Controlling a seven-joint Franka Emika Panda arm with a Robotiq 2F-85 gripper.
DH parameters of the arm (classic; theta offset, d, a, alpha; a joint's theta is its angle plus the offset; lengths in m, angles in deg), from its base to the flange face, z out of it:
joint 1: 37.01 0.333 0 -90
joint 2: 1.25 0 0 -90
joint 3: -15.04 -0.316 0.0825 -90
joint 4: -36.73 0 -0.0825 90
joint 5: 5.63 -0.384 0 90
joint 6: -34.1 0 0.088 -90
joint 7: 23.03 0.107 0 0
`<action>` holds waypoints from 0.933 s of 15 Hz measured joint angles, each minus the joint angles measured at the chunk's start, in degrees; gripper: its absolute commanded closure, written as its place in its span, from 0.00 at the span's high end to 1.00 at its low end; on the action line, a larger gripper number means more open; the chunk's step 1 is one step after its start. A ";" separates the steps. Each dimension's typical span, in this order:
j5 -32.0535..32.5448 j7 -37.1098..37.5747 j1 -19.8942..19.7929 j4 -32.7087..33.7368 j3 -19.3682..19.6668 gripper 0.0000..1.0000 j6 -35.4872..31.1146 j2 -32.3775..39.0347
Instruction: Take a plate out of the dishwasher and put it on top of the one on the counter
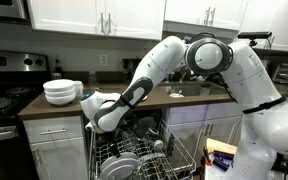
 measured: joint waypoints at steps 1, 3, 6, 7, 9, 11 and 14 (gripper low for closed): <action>0.00 0.09 -0.10 -0.31 0.09 0.76 -1.26 0.03; 0.00 0.20 -0.30 -0.99 0.18 0.59 -3.38 0.04; -0.04 0.87 -0.41 -1.76 0.25 0.40 -4.82 0.06; -0.24 1.13 -0.43 -1.86 0.25 0.33 -4.82 0.06; -1.44 1.23 -0.58 -2.00 0.25 0.38 -4.82 0.06; -3.45 1.23 -1.07 -2.03 0.06 0.58 -4.82 0.02; -6.30 1.23 -2.34 -2.08 -0.36 0.69 -5.02 0.02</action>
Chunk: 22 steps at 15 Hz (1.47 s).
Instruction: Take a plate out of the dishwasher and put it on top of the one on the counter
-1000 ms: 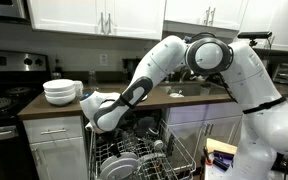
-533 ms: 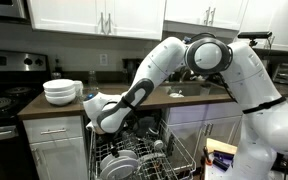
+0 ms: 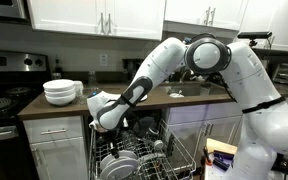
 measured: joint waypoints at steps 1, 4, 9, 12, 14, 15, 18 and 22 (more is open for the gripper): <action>-0.76 0.00 -0.47 -0.07 -0.16 0.65 -0.49 -0.02; -2.41 0.00 -1.75 -0.55 -0.59 0.38 -2.94 -0.22; -3.21 0.00 -2.60 -1.63 -0.92 0.07 -5.73 -0.91; -4.21 -0.03 -2.77 -2.01 -1.19 0.03 -5.91 -1.22; -5.54 -0.19 -3.10 -2.36 -1.93 0.05 -5.38 -1.34; -6.04 -0.20 -3.31 -2.48 -2.27 0.04 -4.96 -1.49; -7.29 -0.33 -3.52 -2.61 -2.74 0.05 -1.09 -2.31; -7.31 -0.75 -3.99 -2.53 -2.69 0.05 6.71 -5.30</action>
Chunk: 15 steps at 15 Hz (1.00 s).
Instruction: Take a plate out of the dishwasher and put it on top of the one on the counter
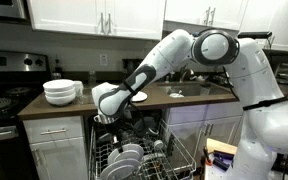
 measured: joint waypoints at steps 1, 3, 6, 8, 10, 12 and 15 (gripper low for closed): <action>0.01 -0.29 -0.09 0.01 0.12 0.05 2.41 -1.05; 0.05 -0.72 -0.09 0.04 0.49 0.05 6.52 -3.33; 0.14 -0.78 0.11 0.04 0.62 0.05 12.61 -7.11; 0.64 -0.77 0.69 0.00 0.62 0.05 15.73 -9.82; 1.53 -0.72 1.64 -0.04 0.60 0.05 18.15 -12.65; 3.84 -0.18 3.00 -0.14 0.60 0.05 19.88 -15.56; 8.73 1.94 5.41 -1.08 0.55 0.05 20.36 -20.07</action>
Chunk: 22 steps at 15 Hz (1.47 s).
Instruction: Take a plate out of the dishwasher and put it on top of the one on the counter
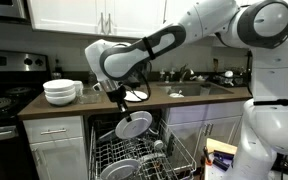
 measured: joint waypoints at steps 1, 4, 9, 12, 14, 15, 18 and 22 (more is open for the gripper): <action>1.41 0.82 0.74 -0.52 -0.03 0.05 0.00 -1.38; 7.27 4.62 2.93 -2.44 -0.21 0.05 -0.04 -5.07; 18.46 13.03 4.78 -7.12 -0.49 0.05 -2.39 -8.78; 23.99 17.28 4.76 -10.78 -0.18 0.05 -7.09 -9.89; 27.24 19.92 4.49 -13.37 0.29 0.05 -10.86 -10.45; 28.94 21.29 4.24 -14.69 0.58 0.05 -12.74 -10.73; 32.06 24.56 3.61 -18.40 1.68 0.05 -16.43 -11.75; 34.30 27.52 3.40 -22.09 1.95 0.05 -16.83 -14.15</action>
